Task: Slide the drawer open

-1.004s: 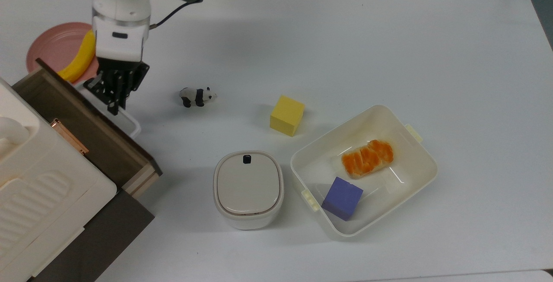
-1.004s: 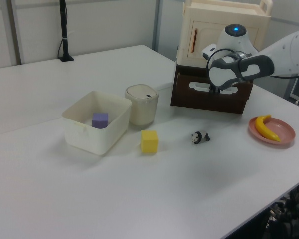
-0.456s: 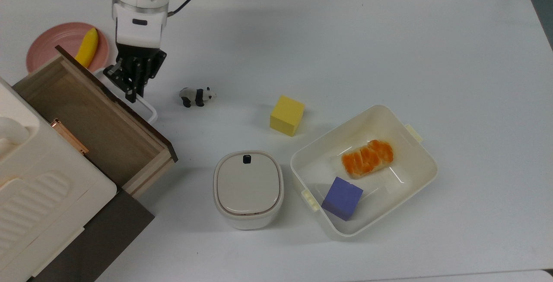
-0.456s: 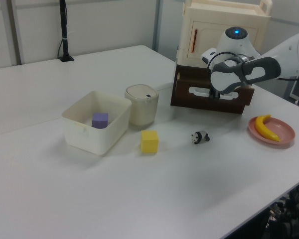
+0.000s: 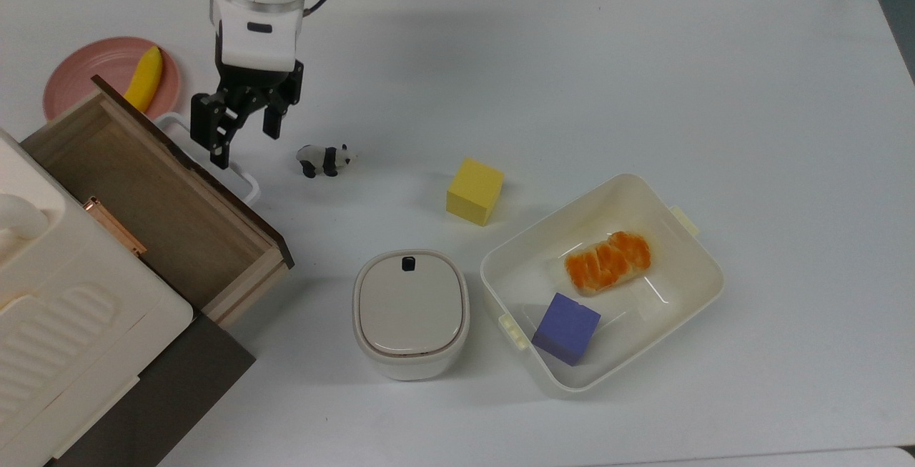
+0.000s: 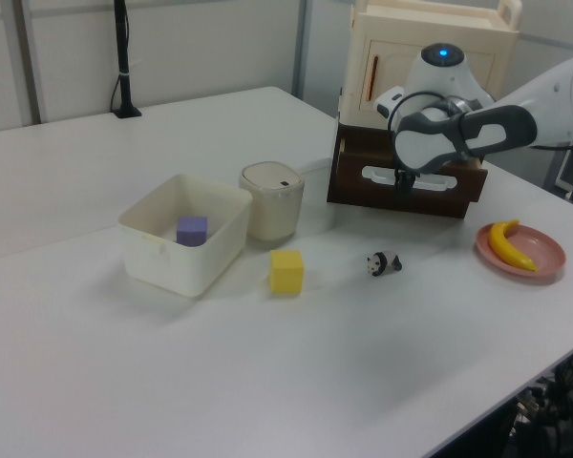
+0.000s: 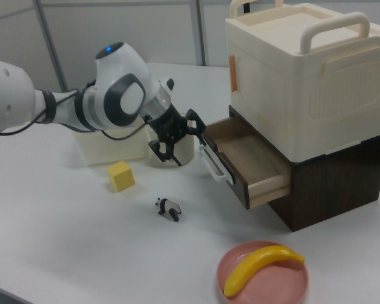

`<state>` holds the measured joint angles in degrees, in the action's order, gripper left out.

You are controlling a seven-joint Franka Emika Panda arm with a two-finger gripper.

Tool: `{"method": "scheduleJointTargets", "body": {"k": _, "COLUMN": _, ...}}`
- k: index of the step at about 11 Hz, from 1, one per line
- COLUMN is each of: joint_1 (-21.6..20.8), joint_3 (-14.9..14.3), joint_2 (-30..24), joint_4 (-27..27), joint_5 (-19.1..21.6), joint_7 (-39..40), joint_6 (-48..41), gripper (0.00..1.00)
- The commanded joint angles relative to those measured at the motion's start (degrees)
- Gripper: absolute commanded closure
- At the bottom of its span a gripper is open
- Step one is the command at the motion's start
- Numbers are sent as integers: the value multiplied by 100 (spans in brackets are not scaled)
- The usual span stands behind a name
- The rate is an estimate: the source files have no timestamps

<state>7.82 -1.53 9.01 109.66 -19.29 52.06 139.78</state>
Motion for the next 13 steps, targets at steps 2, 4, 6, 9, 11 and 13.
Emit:
{"method": "scheduleJointTargets", "body": {"k": 2, "joint_1": -955, "joint_3": -6, "joint_2": -198, "joint_4": -646, "joint_5": 39, "joint_7": -1669, "joint_6": -1739, "gripper": 2}}
{"method": "scheduleJointTargets", "body": {"k": 4, "joint_1": -1316, "joint_3": -14, "joint_2": -198, "joint_4": -858, "joint_5": 512, "joint_7": -2538, "joint_6": -2295, "gripper": 1}}
{"method": "scheduleJointTargets", "body": {"k": 6, "joint_1": -1537, "joint_3": -14, "joint_2": -198, "joint_4": -964, "joint_5": 672, "joint_7": -3794, "joint_6": -2638, "gripper": 0}}
{"method": "scheduleJointTargets", "body": {"k": 9, "joint_1": -1521, "joint_3": -23, "joint_2": -215, "joint_4": -1262, "joint_5": 1153, "joint_7": -4582, "joint_6": -3342, "gripper": 0}}
{"method": "scheduleJointTargets", "body": {"k": 11, "joint_1": -1381, "joint_3": -128, "joint_2": -259, "joint_4": -1447, "joint_5": 1768, "joint_7": -4914, "joint_6": -3484, "gripper": 0}}
{"method": "scheduleJointTargets", "body": {"k": 13, "joint_1": -1222, "joint_3": -137, "joint_2": -321, "joint_4": -1465, "joint_5": 1894, "joint_7": -5477, "joint_6": -3615, "gripper": 0}}
